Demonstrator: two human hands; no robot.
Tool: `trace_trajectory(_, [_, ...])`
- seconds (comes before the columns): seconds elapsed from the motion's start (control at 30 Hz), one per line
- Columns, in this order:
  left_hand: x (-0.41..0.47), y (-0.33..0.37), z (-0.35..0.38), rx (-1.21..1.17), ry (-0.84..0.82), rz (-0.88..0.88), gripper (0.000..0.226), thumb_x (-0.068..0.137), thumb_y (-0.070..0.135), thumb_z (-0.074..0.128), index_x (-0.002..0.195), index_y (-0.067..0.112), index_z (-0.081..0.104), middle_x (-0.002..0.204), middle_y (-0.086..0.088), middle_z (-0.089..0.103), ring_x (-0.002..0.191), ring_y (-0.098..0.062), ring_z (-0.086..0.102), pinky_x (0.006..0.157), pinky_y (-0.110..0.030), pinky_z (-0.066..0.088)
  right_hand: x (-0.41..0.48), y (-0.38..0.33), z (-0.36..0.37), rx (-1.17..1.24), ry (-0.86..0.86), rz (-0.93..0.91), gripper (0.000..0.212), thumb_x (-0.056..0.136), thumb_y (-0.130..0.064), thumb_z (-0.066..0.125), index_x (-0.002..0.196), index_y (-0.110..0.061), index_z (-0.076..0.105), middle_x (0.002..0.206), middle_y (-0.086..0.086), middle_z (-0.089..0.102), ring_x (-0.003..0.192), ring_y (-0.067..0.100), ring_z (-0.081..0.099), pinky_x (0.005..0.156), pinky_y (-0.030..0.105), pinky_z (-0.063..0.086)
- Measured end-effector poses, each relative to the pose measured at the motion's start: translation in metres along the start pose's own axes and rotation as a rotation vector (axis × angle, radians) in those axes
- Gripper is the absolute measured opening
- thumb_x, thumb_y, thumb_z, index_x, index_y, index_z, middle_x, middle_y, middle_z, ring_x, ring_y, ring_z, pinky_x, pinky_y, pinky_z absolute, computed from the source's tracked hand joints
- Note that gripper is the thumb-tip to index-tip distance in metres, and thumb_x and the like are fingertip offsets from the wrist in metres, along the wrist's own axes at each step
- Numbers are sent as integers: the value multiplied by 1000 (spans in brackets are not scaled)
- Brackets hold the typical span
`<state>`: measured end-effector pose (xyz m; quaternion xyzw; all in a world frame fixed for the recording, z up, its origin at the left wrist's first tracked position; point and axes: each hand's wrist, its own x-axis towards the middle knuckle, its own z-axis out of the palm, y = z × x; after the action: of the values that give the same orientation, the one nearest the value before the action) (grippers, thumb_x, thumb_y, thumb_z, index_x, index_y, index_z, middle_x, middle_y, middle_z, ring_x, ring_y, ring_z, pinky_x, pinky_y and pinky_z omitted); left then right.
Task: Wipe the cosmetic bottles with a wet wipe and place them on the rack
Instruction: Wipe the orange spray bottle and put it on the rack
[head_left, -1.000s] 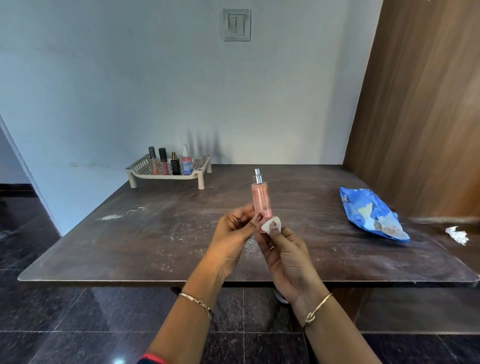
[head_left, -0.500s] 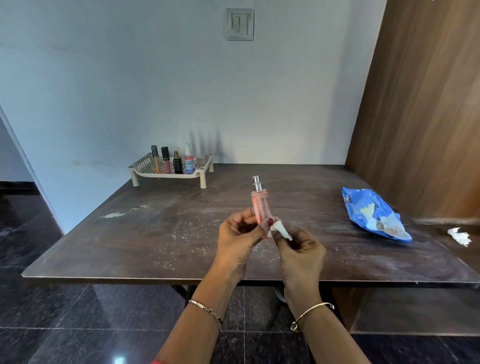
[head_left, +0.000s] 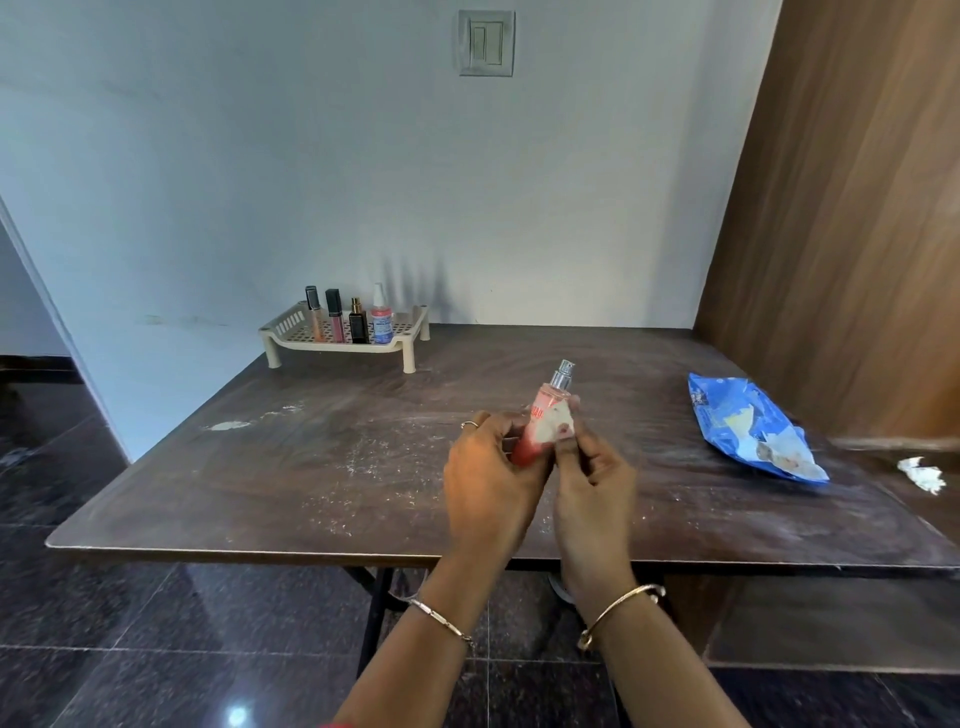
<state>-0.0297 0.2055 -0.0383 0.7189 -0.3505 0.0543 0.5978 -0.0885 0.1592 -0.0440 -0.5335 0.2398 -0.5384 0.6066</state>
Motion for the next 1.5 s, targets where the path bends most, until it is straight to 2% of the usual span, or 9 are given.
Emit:
trace_trajectory(0.27, [-8, 4, 5, 251, 37, 159, 31, 71, 34, 75, 99, 26, 66, 90, 12, 61, 81, -12, 62, 68, -33, 53, 21, -8, -11, -277, 245, -403, 29, 79, 6, 66, 95, -18, 70, 88, 1, 56, 74, -4, 58, 63, 7, 46])
trace_trajectory(0.43, [0, -5, -1, 69, -14, 50, 28, 70, 28, 77, 97, 28, 69, 87, 10, 68, 77, -4, 65, 71, -29, 54, 10, 1, -29, -639, -145, -693, 28, 77, 9, 62, 93, -13, 71, 82, -3, 55, 74, 2, 52, 67, 15, 44])
trace_trajectory(0.63, [-2, -8, -7, -724, -409, -249, 43, 76, 14, 73, 117, 20, 61, 106, -8, 71, 99, -21, 66, 83, -34, 56, 30, -9, -27, -417, 5, -465, 32, 78, 12, 61, 87, -19, 65, 86, -2, 61, 81, 11, 61, 70, 18, 50])
trace_trajectory(0.77, [-5, -7, -11, -1100, -525, -395, 30, 89, 14, 55, 119, 16, 62, 113, -9, 68, 103, -20, 64, 88, -30, 54, 22, -5, -22, -469, -53, -524, 30, 75, 14, 60, 87, -13, 66, 85, -1, 63, 80, 8, 61, 71, 18, 51])
trace_trajectory(1.0, [0, -6, -3, -1153, -406, -613, 47, 81, 37, 57, 118, 9, 61, 104, -8, 68, 86, -18, 64, 81, -36, 53, -6, -2, -26, -744, -200, -649, 26, 77, 2, 63, 93, -17, 69, 82, -3, 59, 71, 15, 57, 58, 38, 49])
trace_trajectory(1.17, [0, -13, -3, -1272, -375, -647, 33, 88, 35, 57, 113, 13, 59, 104, -13, 72, 88, -22, 70, 81, -35, 57, -10, -9, -24, -812, -344, -680, 19, 77, -5, 65, 91, -19, 68, 84, -3, 60, 73, 15, 58, 55, 33, 48])
trace_trajectory(1.27, [-5, -15, -1, -1312, -372, -683, 37, 81, 31, 62, 111, 9, 63, 93, -8, 73, 80, -16, 71, 65, -26, 58, 6, -17, -13, -826, -266, -658, 13, 79, -3, 62, 86, -14, 66, 79, -2, 55, 67, 16, 54, 54, 33, 45])
trace_trajectory(1.4, [-3, -14, -3, -1422, -360, -687, 34, 91, 30, 51, 111, 8, 67, 110, -11, 70, 94, -17, 70, 79, -28, 58, 24, -21, 0, -832, -180, -654, 13, 84, -4, 58, 89, -12, 67, 82, -1, 56, 68, 17, 54, 59, 29, 43])
trace_trajectory(1.5, [4, -14, -5, -1529, -351, -727, 42, 98, 30, 42, 123, 0, 57, 115, -15, 66, 97, -20, 68, 70, -27, 59, 17, -15, -2, -857, -206, -674, 9, 84, -4, 62, 81, -12, 64, 76, -7, 46, 63, 10, 42, 55, 22, 30])
